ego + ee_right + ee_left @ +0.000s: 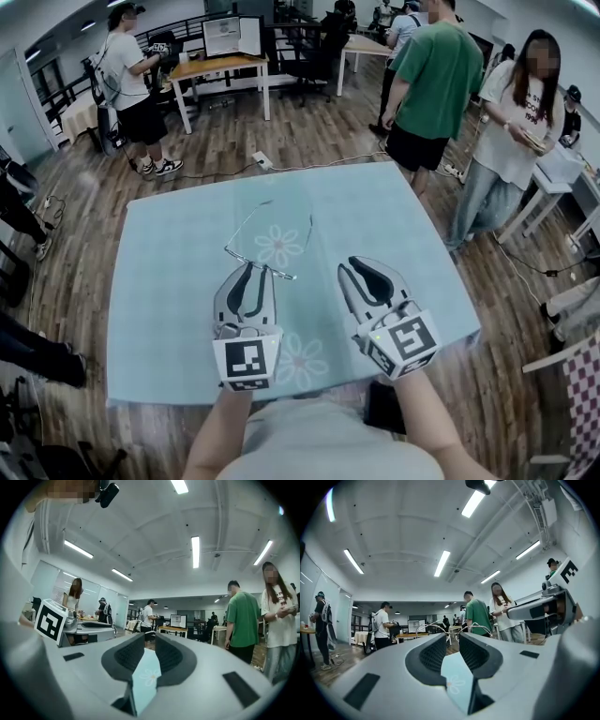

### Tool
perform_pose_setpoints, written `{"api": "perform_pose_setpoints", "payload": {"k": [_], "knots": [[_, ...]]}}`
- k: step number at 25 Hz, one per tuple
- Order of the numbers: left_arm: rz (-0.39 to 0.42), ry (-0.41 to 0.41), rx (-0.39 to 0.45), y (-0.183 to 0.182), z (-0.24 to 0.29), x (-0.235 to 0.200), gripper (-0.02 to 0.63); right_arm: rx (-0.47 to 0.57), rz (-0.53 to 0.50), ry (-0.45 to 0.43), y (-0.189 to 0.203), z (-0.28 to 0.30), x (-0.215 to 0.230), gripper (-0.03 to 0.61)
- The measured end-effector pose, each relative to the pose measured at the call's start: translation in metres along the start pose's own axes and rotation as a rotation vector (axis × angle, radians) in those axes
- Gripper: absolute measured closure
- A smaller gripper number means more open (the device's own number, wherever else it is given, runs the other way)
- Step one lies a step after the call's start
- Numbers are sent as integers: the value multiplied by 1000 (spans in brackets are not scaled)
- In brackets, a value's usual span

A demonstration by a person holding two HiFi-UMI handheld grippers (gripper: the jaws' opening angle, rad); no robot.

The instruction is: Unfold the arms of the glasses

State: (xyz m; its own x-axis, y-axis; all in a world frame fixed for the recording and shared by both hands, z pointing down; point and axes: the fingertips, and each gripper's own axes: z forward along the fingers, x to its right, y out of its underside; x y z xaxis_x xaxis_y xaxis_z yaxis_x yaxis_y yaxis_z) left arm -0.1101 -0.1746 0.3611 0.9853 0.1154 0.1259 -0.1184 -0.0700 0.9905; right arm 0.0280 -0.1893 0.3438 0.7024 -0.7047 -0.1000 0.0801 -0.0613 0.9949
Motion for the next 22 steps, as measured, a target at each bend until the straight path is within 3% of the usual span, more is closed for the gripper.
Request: {"api": "perform_pose_setpoints", "payload": {"k": [6, 22], "knots": [[-22, 1, 5, -9, 5, 9, 518, -20, 7, 22, -2, 0, -5, 571], [-57, -19, 37, -15, 4, 15, 519, -45, 41, 58, 1, 7, -24, 572]]}}
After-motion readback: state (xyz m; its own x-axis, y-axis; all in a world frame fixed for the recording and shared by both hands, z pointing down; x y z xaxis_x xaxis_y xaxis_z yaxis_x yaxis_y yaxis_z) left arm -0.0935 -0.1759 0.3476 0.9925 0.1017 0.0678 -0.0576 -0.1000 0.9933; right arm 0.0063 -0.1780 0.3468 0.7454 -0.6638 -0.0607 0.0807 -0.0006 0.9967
